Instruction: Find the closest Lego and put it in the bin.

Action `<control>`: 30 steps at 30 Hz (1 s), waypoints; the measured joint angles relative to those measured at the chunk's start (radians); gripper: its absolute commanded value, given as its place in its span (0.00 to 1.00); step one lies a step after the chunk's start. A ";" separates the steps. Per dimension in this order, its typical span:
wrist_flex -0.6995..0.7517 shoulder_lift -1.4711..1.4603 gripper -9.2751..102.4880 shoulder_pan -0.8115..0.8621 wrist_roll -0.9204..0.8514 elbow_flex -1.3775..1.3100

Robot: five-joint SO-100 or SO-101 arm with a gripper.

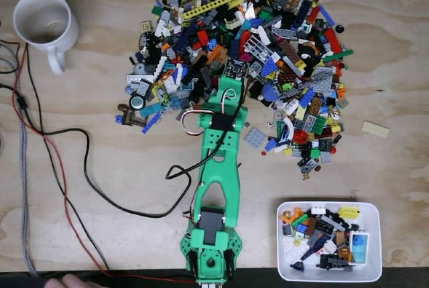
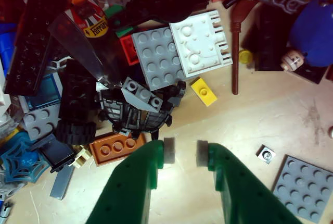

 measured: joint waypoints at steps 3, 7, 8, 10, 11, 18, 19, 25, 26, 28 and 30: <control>0.000 0.000 0.15 0.025 0.011 0.000; 0.000 0.000 0.15 0.081 0.021 0.000; 0.000 0.000 0.15 0.081 0.021 0.000; 0.000 0.000 0.15 0.086 0.021 0.000; 0.000 0.000 0.15 0.092 0.021 0.000; 0.000 0.000 0.15 0.098 0.038 0.000; 0.002 0.000 0.15 0.098 0.043 0.000; 0.037 0.002 0.21 0.204 0.103 0.021; 0.055 0.000 0.23 0.233 0.106 0.031; 0.097 0.002 0.26 0.285 0.118 0.041; 0.126 0.002 0.28 0.304 0.130 0.060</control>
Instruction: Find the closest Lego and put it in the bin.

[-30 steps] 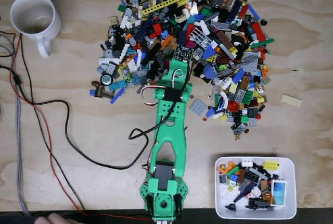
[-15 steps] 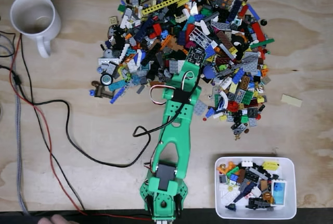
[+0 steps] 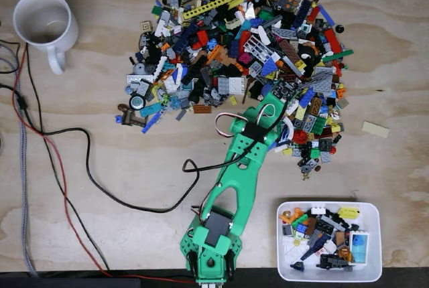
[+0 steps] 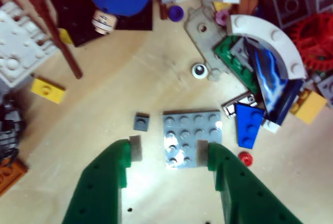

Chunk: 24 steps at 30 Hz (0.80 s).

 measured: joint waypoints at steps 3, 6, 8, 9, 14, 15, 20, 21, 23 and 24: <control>0.011 0.000 0.32 0.002 0.014 0.040; 0.002 0.000 0.33 0.002 0.035 0.106; -0.011 0.000 0.32 0.002 0.048 0.127; -0.020 0.000 0.32 0.003 0.051 0.130; -0.083 -0.061 0.30 0.028 0.051 0.137; -0.094 -0.078 0.30 0.029 0.051 0.137; -0.130 -0.132 0.30 0.035 0.051 0.124; -0.133 -0.140 0.30 0.035 0.051 0.118; -0.135 -0.155 0.30 0.035 0.060 0.101; -0.135 -0.163 0.30 0.035 0.063 0.092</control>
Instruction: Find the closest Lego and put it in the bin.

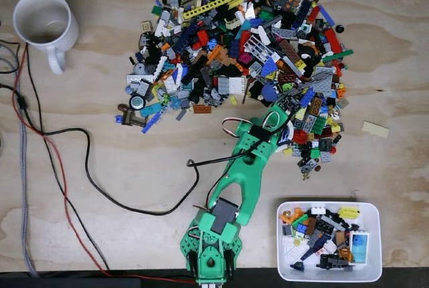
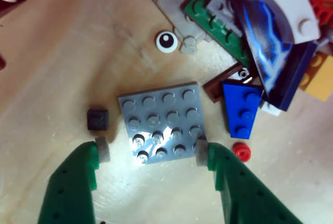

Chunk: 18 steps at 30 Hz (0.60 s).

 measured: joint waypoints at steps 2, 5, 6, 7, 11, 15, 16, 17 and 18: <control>0.000 -0.009 0.30 0.000 0.000 -0.012; 0.038 -0.023 0.30 0.008 0.000 -0.044; 0.051 -0.023 0.30 0.014 0.000 -0.052; 0.077 -0.023 0.31 0.020 -0.003 -0.055; 0.146 -0.025 0.32 0.032 -0.015 -0.078; 0.166 -0.025 0.32 0.032 -0.037 -0.086; 0.156 -0.025 0.32 0.032 -0.040 -0.086; 0.149 -0.025 0.32 0.032 -0.046 -0.086; 0.143 -0.025 0.32 0.032 -0.049 -0.086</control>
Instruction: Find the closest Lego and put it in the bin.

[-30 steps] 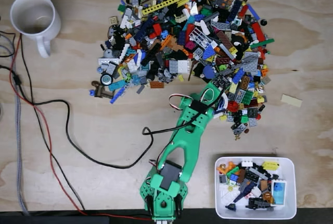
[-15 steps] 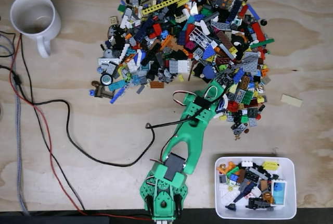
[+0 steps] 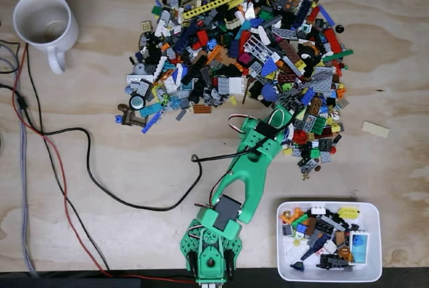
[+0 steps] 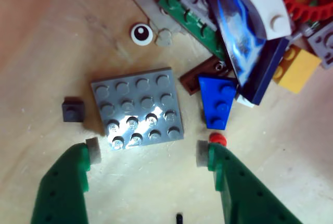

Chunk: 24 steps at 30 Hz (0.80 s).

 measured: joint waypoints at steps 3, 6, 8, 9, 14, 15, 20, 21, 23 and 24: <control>-0.021 0.000 0.31 0.000 -0.002 0.000; -0.040 -0.011 0.29 0.000 -0.002 0.000; -0.048 -0.032 0.29 0.000 -0.003 0.000; -0.052 -0.043 0.28 0.000 -0.008 0.000; -0.063 -0.055 0.27 0.009 -0.023 0.000; -0.064 -0.055 0.26 0.006 -0.026 0.000; -0.071 -0.069 0.20 -0.002 -0.031 -0.014; -0.071 -0.069 0.19 -0.005 -0.031 -0.014; -0.071 -0.069 0.19 -0.008 -0.031 -0.015; -0.069 -0.069 0.19 -0.008 -0.031 -0.015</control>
